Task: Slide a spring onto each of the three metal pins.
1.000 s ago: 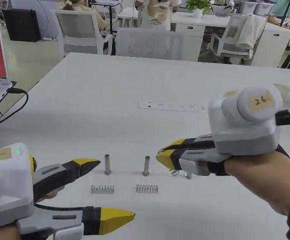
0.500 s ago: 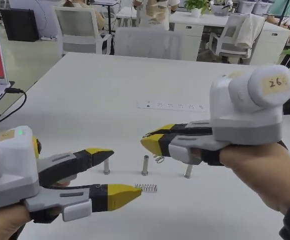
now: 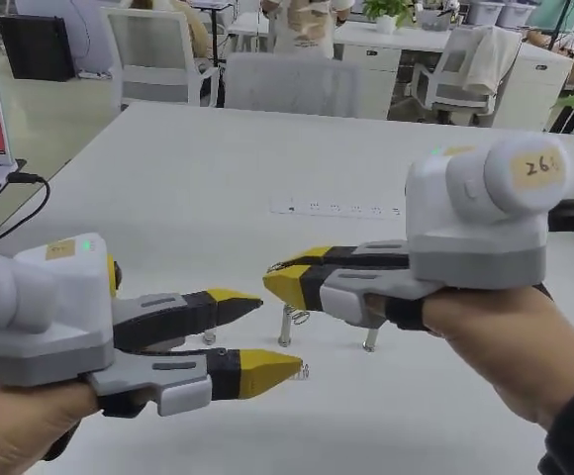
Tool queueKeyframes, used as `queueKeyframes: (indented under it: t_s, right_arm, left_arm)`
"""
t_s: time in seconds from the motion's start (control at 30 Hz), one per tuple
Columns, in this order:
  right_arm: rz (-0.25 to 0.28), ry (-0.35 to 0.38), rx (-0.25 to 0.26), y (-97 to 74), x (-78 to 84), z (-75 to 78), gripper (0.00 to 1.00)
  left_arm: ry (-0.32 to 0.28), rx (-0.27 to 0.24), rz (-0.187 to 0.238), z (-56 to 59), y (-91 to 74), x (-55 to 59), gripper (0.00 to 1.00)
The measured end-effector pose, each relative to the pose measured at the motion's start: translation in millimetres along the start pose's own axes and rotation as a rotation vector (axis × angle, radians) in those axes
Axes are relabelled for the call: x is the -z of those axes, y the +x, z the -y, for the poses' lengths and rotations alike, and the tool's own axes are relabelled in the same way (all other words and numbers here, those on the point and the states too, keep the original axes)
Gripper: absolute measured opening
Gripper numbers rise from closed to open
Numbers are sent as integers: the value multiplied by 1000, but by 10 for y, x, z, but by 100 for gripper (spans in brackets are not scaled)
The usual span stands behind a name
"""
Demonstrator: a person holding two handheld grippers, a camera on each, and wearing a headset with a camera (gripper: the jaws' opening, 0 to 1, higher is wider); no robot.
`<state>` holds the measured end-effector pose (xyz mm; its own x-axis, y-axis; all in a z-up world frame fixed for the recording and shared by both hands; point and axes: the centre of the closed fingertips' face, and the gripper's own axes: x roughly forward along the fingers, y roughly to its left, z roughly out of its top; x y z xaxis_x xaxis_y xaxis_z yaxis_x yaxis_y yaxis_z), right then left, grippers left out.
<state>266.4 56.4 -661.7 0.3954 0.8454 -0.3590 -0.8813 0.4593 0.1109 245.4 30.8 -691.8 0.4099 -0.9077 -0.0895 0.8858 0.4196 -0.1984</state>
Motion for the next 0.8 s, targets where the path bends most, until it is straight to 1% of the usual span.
queueKeyframes:
  t_s: [0.1,0.2,0.23,0.37,0.47,0.57,0.6,0.67,0.8]
  right_arm:
    - [3,10,-3,7,14,-3,8]
    - [3,15,-6,16,32,-3,8]
    - [5,19,-9,21,36,-7,8]
    - [6,37,-22,42,70,-24,8]
    - [17,52,-34,58,78,-52,8]
    - [26,62,-38,69,79,-57,8]
    - [27,76,-47,72,82,-66,8]
    - [41,94,-54,73,67,-68,8]
    - [51,119,-59,76,78,-65,8]
  left_arm:
    - [-23,12,5,-4,33,13,39]
    - [-34,16,4,-14,56,43,35]
    - [-48,21,7,-11,65,46,34]
    - [-64,27,16,-3,82,42,30]
    - [-73,31,15,4,91,50,27]
    - [-86,31,20,1,96,50,25]
    - [-96,30,25,-4,96,47,24]
    - [-109,31,37,-14,91,37,20]
    - [-110,23,28,-23,97,64,16]
